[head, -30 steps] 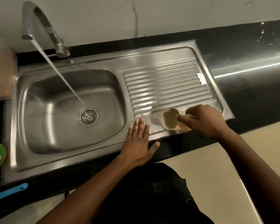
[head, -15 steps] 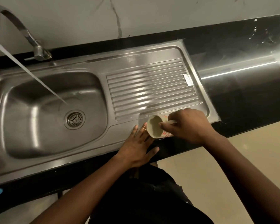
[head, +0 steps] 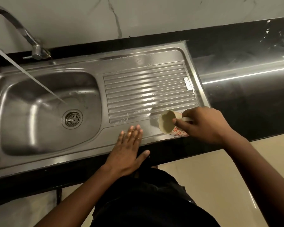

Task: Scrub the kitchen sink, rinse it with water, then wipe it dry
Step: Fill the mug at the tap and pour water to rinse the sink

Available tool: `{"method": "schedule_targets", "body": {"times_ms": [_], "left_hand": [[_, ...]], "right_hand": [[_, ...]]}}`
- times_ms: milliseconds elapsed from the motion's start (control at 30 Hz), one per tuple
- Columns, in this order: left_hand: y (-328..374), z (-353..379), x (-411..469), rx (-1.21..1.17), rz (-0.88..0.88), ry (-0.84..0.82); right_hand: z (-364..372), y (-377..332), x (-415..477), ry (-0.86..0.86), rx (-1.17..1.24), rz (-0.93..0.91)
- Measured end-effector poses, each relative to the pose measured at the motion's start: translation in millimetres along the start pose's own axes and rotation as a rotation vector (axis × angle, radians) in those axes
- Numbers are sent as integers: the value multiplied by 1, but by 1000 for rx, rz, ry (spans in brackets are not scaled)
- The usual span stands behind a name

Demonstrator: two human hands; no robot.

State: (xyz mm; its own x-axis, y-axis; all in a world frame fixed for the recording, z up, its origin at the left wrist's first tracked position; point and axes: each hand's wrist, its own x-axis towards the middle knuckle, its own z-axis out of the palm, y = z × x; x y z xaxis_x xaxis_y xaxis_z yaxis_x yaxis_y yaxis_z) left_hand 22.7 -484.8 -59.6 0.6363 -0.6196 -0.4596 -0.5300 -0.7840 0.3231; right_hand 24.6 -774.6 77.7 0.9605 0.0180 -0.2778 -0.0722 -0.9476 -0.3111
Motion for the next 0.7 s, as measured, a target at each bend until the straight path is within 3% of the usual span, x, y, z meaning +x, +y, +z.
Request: {"method": "schedule_targets", "body": {"times_ms": [333, 433, 567, 700], "left_hand": [[72, -10, 66, 81, 277, -3], [82, -10, 76, 72, 251, 6], [70, -6, 66, 71, 88, 0], [57, -6, 54, 71, -6, -2]], "right_hand": [[3, 17, 0, 0, -120, -90], [-3, 37, -7, 0, -47, -22], [-17, 70, -19, -13, 146, 87], [-25, 94, -31, 9, 154, 145]]}}
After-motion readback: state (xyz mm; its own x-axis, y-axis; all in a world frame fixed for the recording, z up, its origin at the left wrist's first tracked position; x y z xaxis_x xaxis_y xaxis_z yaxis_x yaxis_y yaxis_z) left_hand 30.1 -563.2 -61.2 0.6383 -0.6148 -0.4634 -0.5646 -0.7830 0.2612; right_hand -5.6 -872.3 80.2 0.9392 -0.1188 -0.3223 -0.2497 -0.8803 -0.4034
